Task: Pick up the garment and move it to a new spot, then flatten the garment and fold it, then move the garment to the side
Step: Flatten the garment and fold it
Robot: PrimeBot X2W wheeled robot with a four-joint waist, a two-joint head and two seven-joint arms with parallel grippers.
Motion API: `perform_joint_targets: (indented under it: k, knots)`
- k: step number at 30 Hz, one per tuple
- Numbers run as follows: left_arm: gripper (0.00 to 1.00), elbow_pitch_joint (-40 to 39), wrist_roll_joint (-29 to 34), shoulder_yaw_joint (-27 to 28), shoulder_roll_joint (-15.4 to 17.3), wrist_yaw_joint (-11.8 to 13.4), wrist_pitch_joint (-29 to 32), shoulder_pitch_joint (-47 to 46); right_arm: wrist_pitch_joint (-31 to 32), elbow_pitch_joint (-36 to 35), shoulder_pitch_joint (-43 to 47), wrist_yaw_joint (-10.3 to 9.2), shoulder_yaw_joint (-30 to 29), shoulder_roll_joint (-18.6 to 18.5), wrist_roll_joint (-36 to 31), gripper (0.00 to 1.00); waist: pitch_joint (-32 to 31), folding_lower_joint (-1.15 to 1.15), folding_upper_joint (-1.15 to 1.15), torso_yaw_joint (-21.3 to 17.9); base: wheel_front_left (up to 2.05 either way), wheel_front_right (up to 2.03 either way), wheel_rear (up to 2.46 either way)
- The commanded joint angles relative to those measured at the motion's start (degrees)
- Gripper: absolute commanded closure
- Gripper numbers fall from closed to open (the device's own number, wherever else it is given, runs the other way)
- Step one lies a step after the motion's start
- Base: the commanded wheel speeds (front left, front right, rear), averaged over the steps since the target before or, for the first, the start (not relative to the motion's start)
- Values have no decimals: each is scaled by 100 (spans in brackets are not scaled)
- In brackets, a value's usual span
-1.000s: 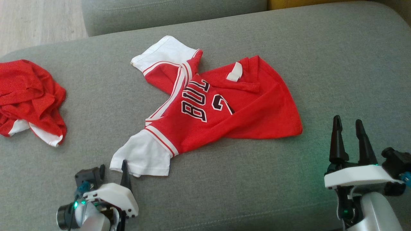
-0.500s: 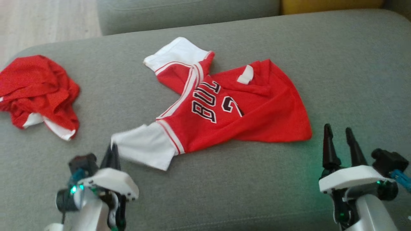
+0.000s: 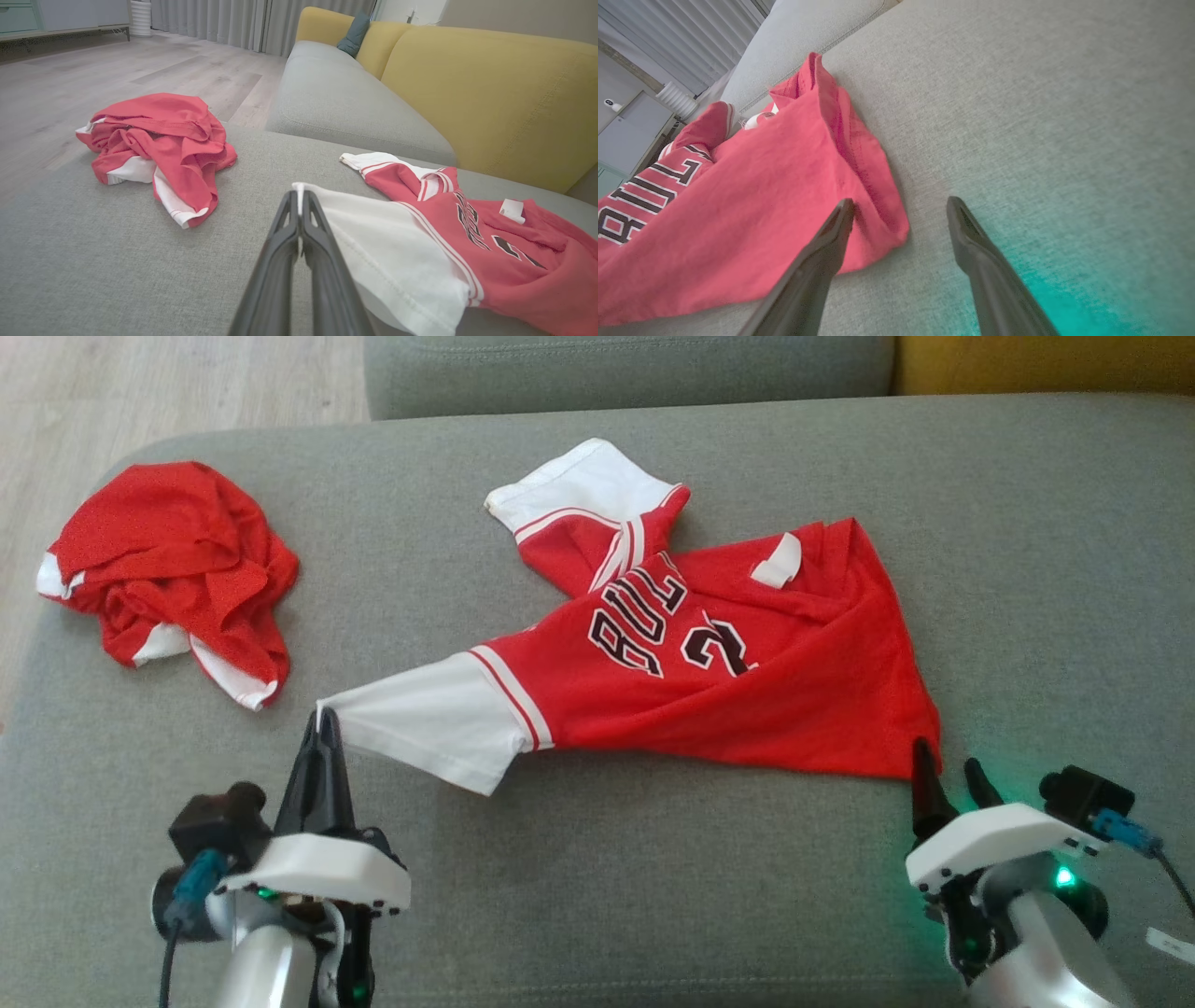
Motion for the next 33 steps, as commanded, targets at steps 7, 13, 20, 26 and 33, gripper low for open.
perform_joint_targets:
  k: [7, 13, 20, 26, 33]
  knots:
    - [100, -406, 107, 246, 21, 77, -70, -190, -422, 696, -687, -4, 632, -24, 452, 0, 109, 0, 0, -38, 0, 0, 0]
    - [100, -450, 95, 286, 20, 123, -71, -171, -622, 1021, -928, -4, 1273, -24, 847, 100, 119, 0, 0, -125, 0, 0, 0]
    - [100, -585, -255, 598, 20, 70, -71, -84, -755, 588, -1237, -4, 2090, -24, 1162, 100, -26, 0, 0, -446, 0, 0, 0]
    - [100, -1061, -618, 705, 27, -139, 15, -615, -406, 18, -2032, -4, 1973, -74, 906, 100, -232, 0, 0, -609, 0, 0, 0]
    - [100, -1674, -1065, 871, 214, -250, 710, -1912, 732, -1208, -2885, -4, 1624, -299, 1085, 100, -554, 0, 0, -679, 0, 0, 0]
